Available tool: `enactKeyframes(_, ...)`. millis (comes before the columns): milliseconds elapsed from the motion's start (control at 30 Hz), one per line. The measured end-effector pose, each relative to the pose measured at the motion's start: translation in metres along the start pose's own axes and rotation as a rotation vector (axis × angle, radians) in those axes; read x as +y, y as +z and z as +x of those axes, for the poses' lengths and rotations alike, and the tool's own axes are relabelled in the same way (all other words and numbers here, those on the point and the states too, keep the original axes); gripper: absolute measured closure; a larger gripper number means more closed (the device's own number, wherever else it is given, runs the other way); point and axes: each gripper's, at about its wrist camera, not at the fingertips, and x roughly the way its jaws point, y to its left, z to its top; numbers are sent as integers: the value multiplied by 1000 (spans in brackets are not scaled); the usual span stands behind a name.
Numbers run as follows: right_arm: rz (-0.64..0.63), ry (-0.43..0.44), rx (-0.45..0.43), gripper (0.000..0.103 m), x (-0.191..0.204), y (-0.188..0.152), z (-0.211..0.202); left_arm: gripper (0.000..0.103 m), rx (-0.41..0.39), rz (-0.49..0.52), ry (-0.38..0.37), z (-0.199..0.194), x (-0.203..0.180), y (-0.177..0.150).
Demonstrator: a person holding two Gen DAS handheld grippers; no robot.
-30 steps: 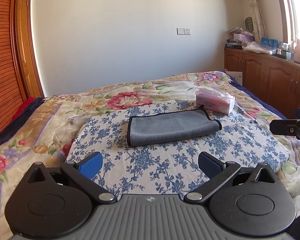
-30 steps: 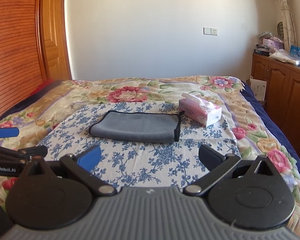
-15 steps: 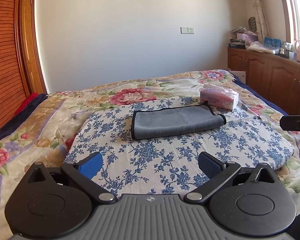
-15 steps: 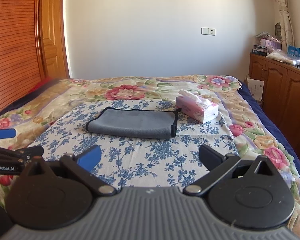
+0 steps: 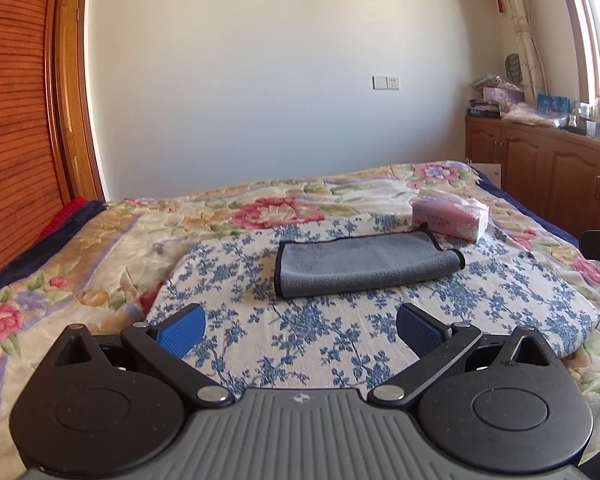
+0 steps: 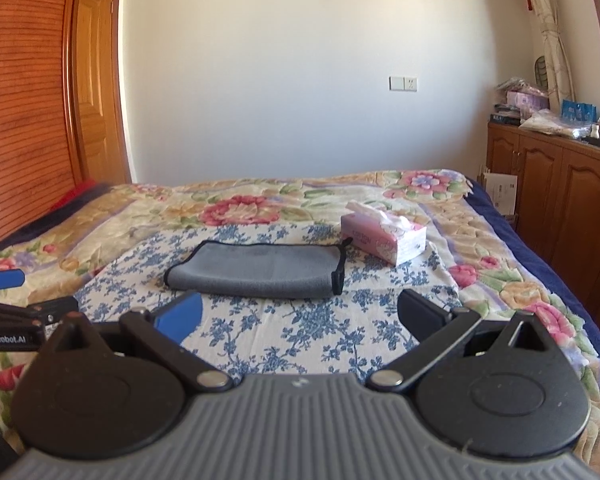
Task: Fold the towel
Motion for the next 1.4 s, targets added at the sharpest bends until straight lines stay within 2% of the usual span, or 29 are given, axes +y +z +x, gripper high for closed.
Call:
enactKeyframes(233,-11,-8,-26,0,0,0,-2,0,-50,19,-5,-7,-1,2)
enactKeyframes(767,-32,-26,-88,0,1,-1,-9,0,-102,-1,-4,-15,2,6)
enactKeyframes(1400,-36,-32,-96,0,2,-1,-11,0,-103,5,-5,-16,1,5)
